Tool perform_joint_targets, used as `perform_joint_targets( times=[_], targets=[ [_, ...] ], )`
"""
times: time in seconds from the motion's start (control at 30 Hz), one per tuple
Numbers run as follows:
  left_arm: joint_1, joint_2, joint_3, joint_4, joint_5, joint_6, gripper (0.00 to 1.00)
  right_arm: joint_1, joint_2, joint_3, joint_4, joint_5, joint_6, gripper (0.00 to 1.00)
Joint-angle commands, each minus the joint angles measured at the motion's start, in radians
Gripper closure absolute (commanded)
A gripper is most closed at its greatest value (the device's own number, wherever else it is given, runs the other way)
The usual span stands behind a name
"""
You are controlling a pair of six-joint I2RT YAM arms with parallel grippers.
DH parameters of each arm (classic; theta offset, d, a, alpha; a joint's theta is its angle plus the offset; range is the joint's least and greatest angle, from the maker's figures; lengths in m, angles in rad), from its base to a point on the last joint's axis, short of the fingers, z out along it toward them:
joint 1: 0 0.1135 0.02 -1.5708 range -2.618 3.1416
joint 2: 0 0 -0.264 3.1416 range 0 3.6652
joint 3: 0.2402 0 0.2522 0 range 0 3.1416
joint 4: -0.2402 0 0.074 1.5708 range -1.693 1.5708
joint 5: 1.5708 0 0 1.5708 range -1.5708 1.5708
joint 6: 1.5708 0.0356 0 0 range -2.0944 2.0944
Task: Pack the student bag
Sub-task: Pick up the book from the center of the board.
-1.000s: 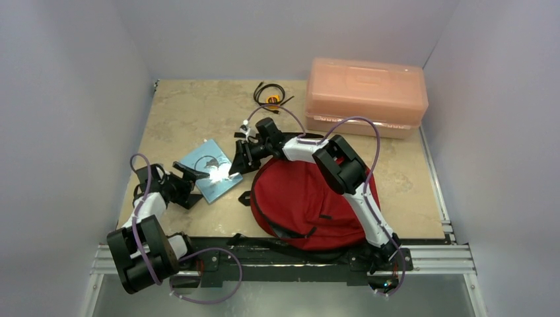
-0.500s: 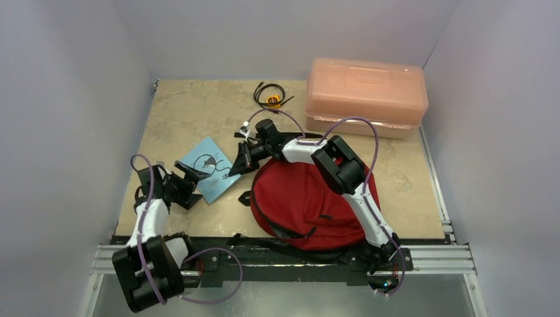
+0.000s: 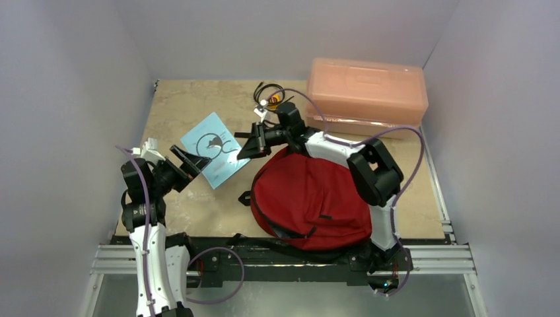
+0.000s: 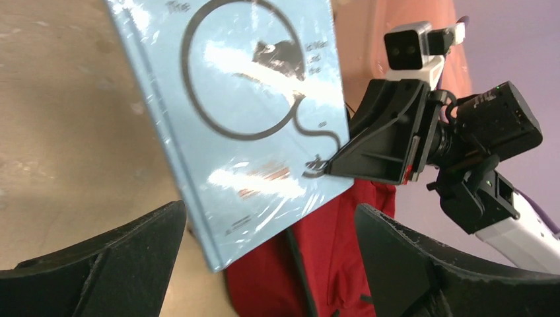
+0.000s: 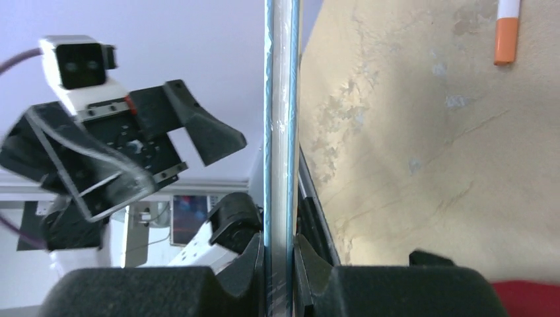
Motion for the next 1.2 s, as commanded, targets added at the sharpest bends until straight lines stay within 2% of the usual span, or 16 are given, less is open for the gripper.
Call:
perform_joint_targets(
  times=[0.0,0.07,0.1,0.2,0.27,0.37,0.43,0.57,0.67,0.8,0.93,1.07,1.17],
  targets=[
    [-0.016,-0.021,0.079,-0.037,0.125,0.016,0.0,-0.086,-0.191,-0.096,0.201,-0.092,0.053,1.0],
    [-0.016,-0.025,0.127,-0.053,0.147,0.04,0.0,-0.104,-0.249,-0.119,0.132,-0.129,-0.043,1.0],
    [-0.019,-0.024,0.164,-0.075,0.145,0.069,0.0,-0.11,-0.27,-0.108,0.043,-0.147,-0.132,1.0],
    [-0.052,-0.001,0.313,-0.205,0.039,0.205,0.03,-0.112,-0.309,-0.026,-0.408,-0.1,-0.484,1.0],
    [-0.078,0.022,0.398,-0.257,-0.036,0.289,0.05,-0.112,-0.344,-0.046,-0.524,-0.108,-0.567,1.0],
    [-0.112,0.08,0.447,-0.288,-0.088,0.359,0.04,-0.11,-0.422,-0.147,-0.499,-0.157,-0.582,1.0],
    [-0.128,0.13,0.45,-0.285,-0.065,0.381,0.04,-0.109,-0.484,-0.224,-0.461,-0.187,-0.58,1.0],
    [-0.173,0.225,0.42,-0.255,0.077,0.399,0.04,-0.101,-0.635,-0.387,-0.357,-0.237,-0.562,1.0],
    [-0.251,0.257,0.382,-0.22,0.184,0.412,0.05,-0.096,-0.715,-0.475,-0.315,-0.258,-0.565,1.0],
    [-0.324,0.253,0.32,-0.111,0.367,0.361,0.07,-0.087,-0.792,-0.547,-0.28,-0.297,-0.56,1.0],
    [-0.425,0.241,0.298,-0.08,0.431,0.364,0.09,-0.077,-0.851,-0.585,-0.242,-0.315,-0.55,1.0],
    [-0.513,0.215,0.269,-0.05,0.484,0.361,0.18,-0.078,-0.865,-0.597,-0.235,-0.337,-0.554,1.0],
    [-0.537,0.178,0.237,-0.036,0.488,0.345,0.34,-0.077,-0.877,-0.609,-0.229,-0.347,-0.558,1.0]
  ],
)
